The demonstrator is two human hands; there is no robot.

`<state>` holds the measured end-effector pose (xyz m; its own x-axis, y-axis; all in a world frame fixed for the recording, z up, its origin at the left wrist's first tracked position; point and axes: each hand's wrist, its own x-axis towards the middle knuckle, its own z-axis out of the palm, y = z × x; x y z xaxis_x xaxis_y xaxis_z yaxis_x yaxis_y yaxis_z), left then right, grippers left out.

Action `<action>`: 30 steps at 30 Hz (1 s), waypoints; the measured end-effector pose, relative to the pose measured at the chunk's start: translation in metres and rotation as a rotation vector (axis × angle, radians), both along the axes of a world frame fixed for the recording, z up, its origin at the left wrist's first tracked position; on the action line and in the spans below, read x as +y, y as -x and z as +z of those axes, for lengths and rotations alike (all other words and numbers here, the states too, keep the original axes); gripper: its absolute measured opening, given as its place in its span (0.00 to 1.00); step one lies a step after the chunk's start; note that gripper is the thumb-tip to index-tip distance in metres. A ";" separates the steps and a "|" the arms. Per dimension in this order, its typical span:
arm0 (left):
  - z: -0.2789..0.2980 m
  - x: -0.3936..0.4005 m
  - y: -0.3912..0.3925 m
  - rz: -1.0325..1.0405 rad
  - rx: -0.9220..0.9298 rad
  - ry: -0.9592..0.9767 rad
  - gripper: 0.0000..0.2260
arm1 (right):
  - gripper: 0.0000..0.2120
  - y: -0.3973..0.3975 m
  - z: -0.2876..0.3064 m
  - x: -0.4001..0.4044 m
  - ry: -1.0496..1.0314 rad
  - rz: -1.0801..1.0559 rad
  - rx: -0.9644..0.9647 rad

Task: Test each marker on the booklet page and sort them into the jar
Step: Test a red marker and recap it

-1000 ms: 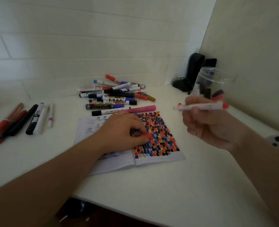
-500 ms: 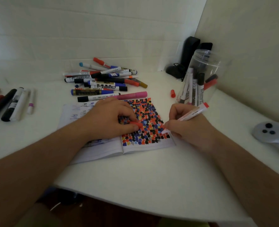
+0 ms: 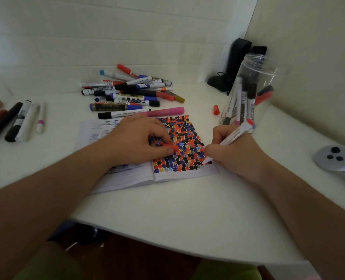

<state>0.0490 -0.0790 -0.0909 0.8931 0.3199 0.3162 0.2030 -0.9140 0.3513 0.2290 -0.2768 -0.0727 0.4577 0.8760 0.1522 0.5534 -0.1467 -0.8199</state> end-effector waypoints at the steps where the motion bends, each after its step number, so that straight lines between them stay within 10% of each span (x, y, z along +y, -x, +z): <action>1: 0.000 -0.001 0.000 0.002 0.003 -0.002 0.24 | 0.17 0.001 0.000 0.000 -0.001 0.004 -0.010; 30: 0.002 -0.001 0.000 0.008 0.031 0.002 0.24 | 0.19 0.000 -0.003 0.001 -0.032 -0.005 -0.022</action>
